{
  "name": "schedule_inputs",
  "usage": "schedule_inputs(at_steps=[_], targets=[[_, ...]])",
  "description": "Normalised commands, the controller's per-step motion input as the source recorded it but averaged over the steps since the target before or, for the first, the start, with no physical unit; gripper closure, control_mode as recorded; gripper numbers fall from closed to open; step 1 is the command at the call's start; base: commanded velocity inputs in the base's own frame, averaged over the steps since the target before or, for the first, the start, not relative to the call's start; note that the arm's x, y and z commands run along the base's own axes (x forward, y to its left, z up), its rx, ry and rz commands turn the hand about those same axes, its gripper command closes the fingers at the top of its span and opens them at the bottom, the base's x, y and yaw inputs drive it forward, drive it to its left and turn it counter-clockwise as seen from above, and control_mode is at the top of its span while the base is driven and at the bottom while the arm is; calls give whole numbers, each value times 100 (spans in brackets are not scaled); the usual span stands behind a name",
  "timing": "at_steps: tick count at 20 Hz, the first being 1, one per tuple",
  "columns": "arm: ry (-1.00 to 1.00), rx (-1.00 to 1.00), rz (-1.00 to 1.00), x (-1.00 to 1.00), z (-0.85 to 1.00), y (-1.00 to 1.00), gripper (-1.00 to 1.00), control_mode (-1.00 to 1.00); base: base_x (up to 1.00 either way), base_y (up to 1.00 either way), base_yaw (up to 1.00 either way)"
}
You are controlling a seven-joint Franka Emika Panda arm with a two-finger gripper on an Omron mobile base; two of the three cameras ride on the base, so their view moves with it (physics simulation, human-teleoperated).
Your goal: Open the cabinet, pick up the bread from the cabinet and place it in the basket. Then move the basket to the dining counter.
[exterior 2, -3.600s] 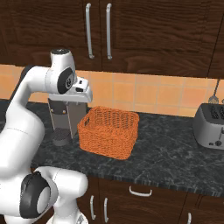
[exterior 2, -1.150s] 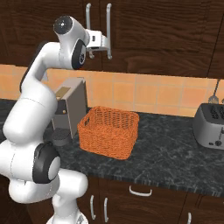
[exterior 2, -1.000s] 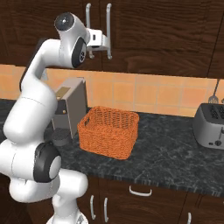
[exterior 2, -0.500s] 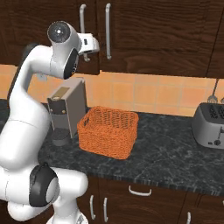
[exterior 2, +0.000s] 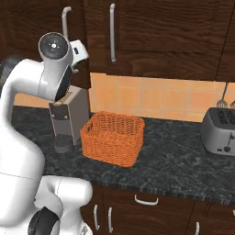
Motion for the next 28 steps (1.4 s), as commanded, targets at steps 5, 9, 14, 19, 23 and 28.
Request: schedule_inputs(at_steps=[5, 9, 14, 19, 23, 28], targets=[[-9, -17, 0, -99, -1, 68, -100, -100, 0, 0, 0], [-12, 14, -7, -100, 29, -33, -100, -100, 0, 0, 0], [-2, 35, 0, -45, 49, -92, -100, -100, 0, 0, 0], [18, 39, 1, 8, 13, -92, -100, -100, 0, 0, 0], [39, 67, -2, 98, -34, -67, -100, -100, 0, 0, 0], [18, 55, -31, 100, -53, -4, -100, -100, 0, 0, 0]])
